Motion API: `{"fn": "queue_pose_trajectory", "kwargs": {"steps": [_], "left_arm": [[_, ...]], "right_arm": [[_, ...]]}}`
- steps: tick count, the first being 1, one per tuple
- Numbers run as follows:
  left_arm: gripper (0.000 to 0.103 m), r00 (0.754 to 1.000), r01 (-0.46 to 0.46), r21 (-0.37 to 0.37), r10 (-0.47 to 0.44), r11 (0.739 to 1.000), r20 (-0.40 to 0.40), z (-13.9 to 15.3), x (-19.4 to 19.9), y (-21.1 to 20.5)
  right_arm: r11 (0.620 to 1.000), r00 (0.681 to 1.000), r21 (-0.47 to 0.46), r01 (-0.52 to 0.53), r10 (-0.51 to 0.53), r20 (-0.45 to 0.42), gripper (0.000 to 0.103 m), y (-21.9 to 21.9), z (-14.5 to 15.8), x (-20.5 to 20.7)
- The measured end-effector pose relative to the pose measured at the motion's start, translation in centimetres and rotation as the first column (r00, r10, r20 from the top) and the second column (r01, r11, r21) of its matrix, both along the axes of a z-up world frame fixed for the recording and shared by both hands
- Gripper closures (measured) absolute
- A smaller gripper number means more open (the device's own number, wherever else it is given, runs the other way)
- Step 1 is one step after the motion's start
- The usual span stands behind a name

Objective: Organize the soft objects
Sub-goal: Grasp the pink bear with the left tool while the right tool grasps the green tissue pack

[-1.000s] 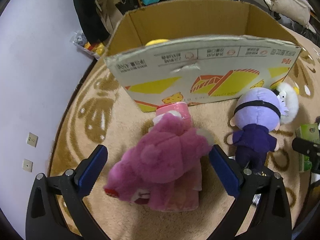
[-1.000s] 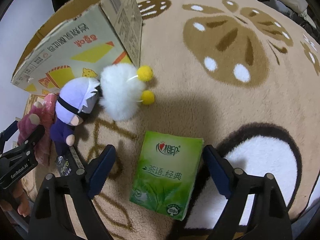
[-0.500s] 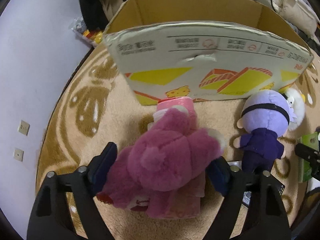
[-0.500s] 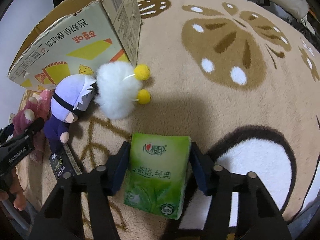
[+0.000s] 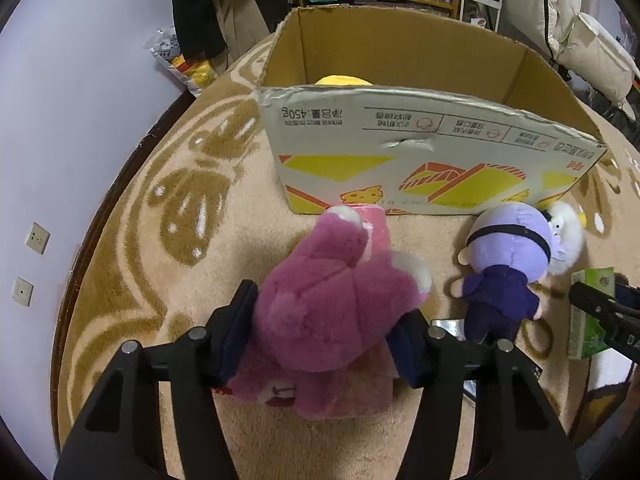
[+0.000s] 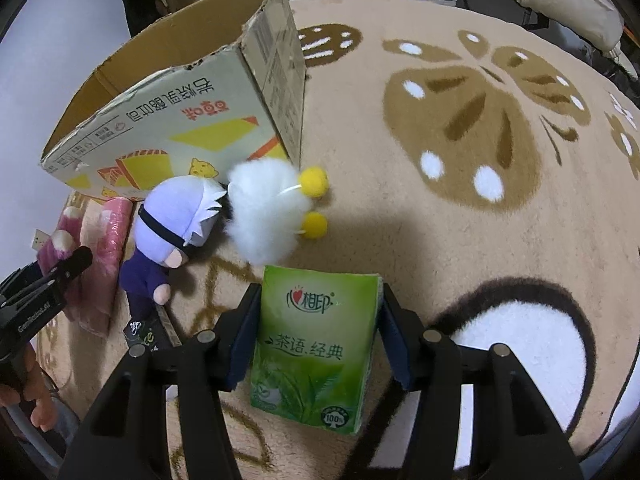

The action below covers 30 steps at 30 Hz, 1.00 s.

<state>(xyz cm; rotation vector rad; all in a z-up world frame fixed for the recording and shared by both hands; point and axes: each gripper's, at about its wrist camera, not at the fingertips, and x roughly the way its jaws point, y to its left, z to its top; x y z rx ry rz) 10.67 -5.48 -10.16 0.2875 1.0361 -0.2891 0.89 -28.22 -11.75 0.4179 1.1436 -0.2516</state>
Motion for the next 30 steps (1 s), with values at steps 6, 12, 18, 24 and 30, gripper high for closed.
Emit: {"fn": "queue_pose_trajectory", "kwargs": {"steps": [6,12,18,24,30], "left_arm": [[0.051,1.000,-0.024,-0.040,0.024,0.999,-0.003,1.0,-0.4,0.9],[0.055,0.999,-0.051,-0.058,0.051,0.997,0.010,1.6,-0.6,1.8],[0.057,0.997,-0.065,-0.061,0.067,0.996,0.032,2.2,-1.1,2.2],[0.057,0.995,-0.071,-0.059,0.075,0.996,0.070,3.2,-2.1,2.8],[0.058,0.992,-0.088,-0.081,0.095,0.993,0.084,4.0,-2.9,3.6]], "right_arm": [[1.000,1.000,0.010,0.006,-0.006,0.022,0.045,-0.5,0.2,-0.3],[1.000,0.995,0.004,-0.006,0.006,0.096,0.045,-0.5,1.4,-0.5],[1.000,0.987,-0.016,-0.017,0.020,0.162,0.046,0.0,2.6,-0.6],[1.000,0.973,-0.026,-0.012,0.018,0.228,0.046,-0.4,3.6,-0.4],[0.999,0.958,-0.032,-0.008,0.017,0.285,0.046,-0.3,4.9,-0.9]]}}
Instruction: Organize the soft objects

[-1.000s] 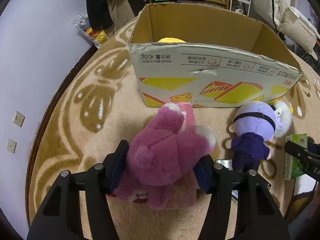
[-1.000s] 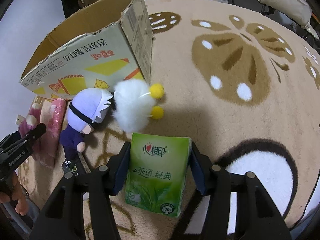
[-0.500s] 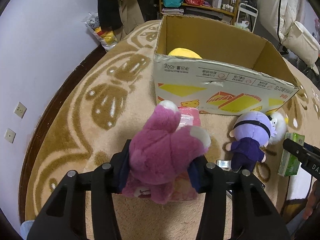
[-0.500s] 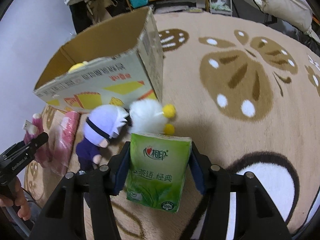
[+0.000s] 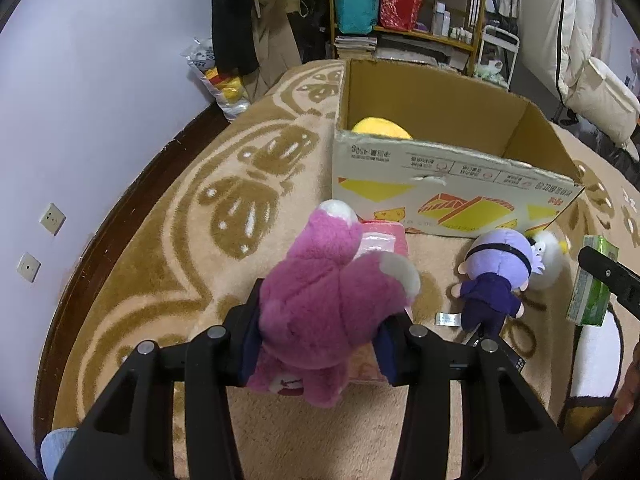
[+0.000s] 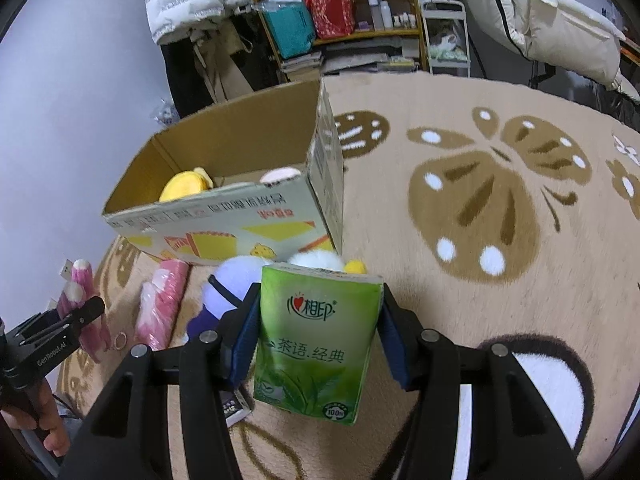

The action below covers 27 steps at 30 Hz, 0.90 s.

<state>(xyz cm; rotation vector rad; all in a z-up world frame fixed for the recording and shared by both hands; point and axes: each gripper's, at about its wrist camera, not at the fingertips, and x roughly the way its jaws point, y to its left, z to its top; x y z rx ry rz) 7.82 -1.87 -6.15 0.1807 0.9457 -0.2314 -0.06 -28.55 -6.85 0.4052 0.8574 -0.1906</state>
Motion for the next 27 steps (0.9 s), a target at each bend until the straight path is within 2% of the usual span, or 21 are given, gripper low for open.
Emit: {"fn": "queue_pose_trajectory", "kwargs": {"steps": [14,20,27], "left_arm": [[0.058,0.992,-0.017,-0.046,0.023,0.999,0.123,2.9,-2.7,1.5],[0.058,0.983,0.034,-0.098,-0.016,0.995,0.185,4.3,-3.4,1.5],[0.058,0.957,0.087,-0.113,-0.052,0.990,0.286,6.2,-4.2,0.9]], "right_arm": [[0.997,0.985,-0.071,-0.015,0.027,0.169,0.046,0.9,4.5,-0.5],[0.994,0.979,-0.105,-0.032,0.053,0.199,0.046,1.3,5.7,-0.1],[0.986,0.970,-0.164,-0.041,0.079,0.228,0.046,1.7,6.8,0.8]]}}
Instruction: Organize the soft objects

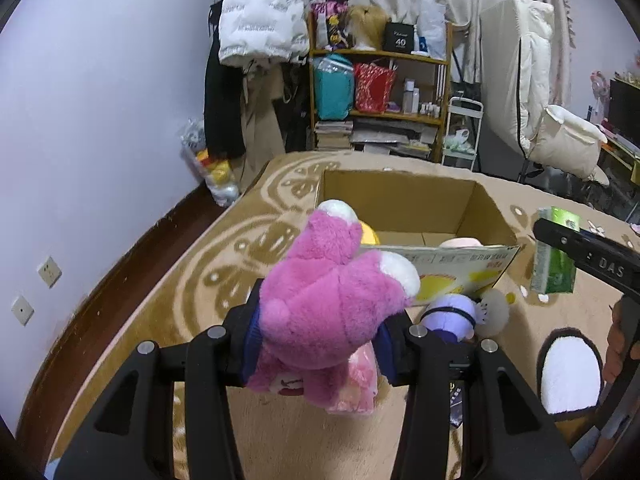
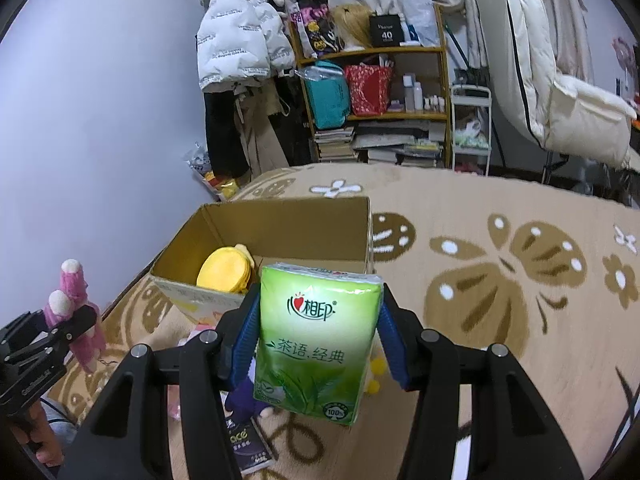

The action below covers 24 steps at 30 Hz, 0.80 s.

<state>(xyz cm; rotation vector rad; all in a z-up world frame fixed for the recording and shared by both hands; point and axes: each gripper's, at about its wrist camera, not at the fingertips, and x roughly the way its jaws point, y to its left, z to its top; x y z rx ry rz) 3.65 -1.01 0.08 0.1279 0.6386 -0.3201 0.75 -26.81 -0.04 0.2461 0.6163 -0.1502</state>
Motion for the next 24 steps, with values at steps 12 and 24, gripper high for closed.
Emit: {"fn": "queue_pose_trajectory", "kwargs": {"steps": [12,24], "left_arm": [[0.058,0.996,0.019,0.021,-0.021,1.000,0.087,1.5,1.1,-1.5],[0.058,0.994,0.016,0.027,-0.018,1.000,0.109,1.9,5.5,-3.8]], "right_arm": [[0.999,1.000,-0.046,-0.007,0.008,0.019,0.046,-0.1,0.7,2.6],[0.996,0.998,-0.088,-0.026,0.030,0.049,0.046,-0.4,1.0,5.8]]}}
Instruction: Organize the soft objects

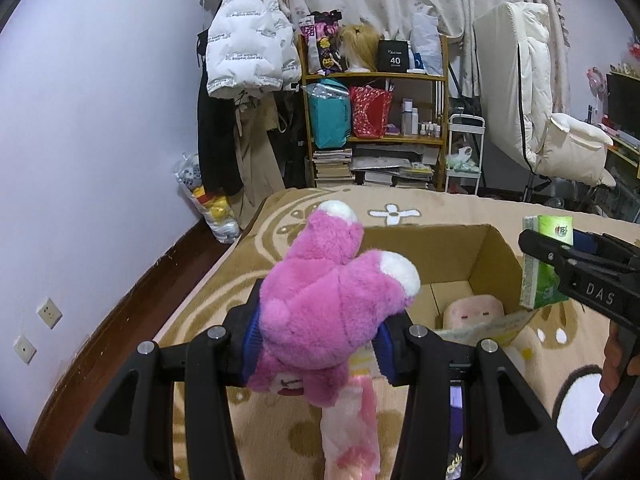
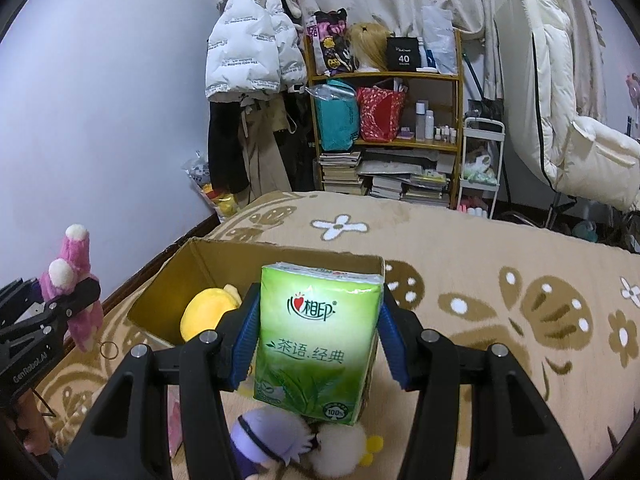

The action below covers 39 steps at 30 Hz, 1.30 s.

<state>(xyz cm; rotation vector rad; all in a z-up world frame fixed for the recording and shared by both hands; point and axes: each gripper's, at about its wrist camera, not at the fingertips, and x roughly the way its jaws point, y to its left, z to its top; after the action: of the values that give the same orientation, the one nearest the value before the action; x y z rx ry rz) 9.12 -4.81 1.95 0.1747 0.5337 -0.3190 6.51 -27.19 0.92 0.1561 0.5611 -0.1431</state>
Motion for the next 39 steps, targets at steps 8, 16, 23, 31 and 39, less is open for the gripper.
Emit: {"fn": "queue_pose_trajectory", "kwargs": {"steps": [8,16,23,31,39], "left_arm": [[0.058,0.999,0.031,0.014,-0.031,0.999,0.042,0.8,1.7,-2.3],[0.057,0.994,0.098,0.050,-0.101,0.994,0.047,0.3,2.5,-4.3],[0.057,0.992,0.121,0.011,-0.121,0.993,0.027,0.1,3.6,-4.9],[0.056,0.990,0.122,-0.046,-0.124,0.992,-0.067,-1.5,6.1,-4.9],[0.054,0.982,0.127,-0.030,-0.130,0.991,-0.135,-3.8,7.1,-5.6]], "right_arm": [[1.000,1.000,0.010,-0.007,0.006,0.015,0.046,-0.4,-0.3,1.1],[0.999,0.998,0.042,-0.028,0.026,0.063,0.046,-0.8,-0.7,1.6],[0.997,0.996,0.069,-0.043,0.038,0.077,0.046,-1.0,-0.7,1.7],[0.992,0.998,0.107,-0.063,0.061,0.027,0.045,-1.1,-2.4,2.8],[0.992,0.996,0.101,-0.081,0.084,-0.027,0.045,-0.4,-3.8,3.4]]}}
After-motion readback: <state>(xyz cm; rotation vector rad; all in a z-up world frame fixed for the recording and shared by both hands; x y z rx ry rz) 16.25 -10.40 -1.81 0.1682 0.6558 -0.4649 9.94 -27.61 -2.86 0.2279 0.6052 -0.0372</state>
